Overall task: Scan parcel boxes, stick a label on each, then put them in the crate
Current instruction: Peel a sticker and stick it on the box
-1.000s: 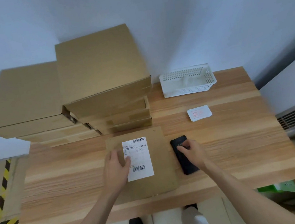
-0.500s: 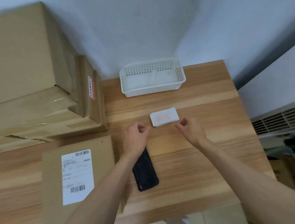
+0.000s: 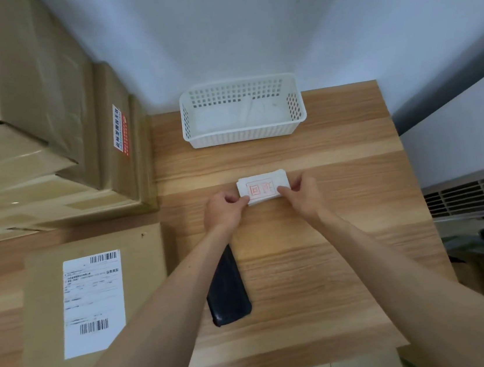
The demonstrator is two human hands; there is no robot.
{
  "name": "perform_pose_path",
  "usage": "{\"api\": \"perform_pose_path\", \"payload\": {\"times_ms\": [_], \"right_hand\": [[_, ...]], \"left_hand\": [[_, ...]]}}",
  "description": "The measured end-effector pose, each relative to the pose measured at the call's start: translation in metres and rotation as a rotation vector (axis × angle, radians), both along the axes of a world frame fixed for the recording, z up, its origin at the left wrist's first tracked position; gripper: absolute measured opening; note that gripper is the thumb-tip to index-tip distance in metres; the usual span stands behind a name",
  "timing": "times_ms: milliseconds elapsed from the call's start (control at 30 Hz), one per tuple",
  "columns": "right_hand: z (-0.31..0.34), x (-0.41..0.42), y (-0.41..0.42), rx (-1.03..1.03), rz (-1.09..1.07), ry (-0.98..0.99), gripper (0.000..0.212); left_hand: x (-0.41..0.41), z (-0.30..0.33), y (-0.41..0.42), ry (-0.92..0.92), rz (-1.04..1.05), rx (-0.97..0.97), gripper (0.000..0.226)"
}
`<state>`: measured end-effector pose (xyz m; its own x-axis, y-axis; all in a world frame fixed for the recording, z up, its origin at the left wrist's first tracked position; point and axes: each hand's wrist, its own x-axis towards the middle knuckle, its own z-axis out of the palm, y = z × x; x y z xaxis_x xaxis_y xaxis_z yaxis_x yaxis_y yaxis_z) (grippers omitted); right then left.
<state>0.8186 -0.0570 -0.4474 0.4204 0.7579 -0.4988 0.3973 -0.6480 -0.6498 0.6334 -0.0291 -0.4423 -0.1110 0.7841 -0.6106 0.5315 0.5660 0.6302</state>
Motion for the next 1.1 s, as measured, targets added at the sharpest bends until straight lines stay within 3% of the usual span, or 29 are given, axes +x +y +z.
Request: {"api": "perform_pose_path", "payload": {"times_ms": [167,300,600,800,967,1100], "right_hand": [[-0.008,-0.001,0.001,-0.004,-0.045,0.025,0.021],[-0.008,-0.002,0.001,0.005,-0.07,0.021,0.019],[0.008,-0.003,-0.003,0.087,-0.075,0.016,0.016],[0.046,-0.024,-0.013,0.163,-0.099,0.295,0.011],[0.094,-0.055,-0.037,0.145,-0.112,0.534,0.012],[0.129,-0.093,-0.06,0.133,-0.061,0.617,0.012]], "left_hand": [[-0.001,0.0,0.001,-0.051,0.029,0.015,0.006],[-0.003,0.006,0.002,-0.101,0.006,0.033,0.019],[-0.007,0.023,0.0,-0.155,0.019,0.087,0.023],[-0.022,0.054,-0.01,-0.305,0.083,0.024,0.023],[-0.059,0.096,-0.032,-0.269,0.112,0.076,0.011],[-0.104,0.123,-0.058,-0.275,0.129,0.123,0.016]]}}
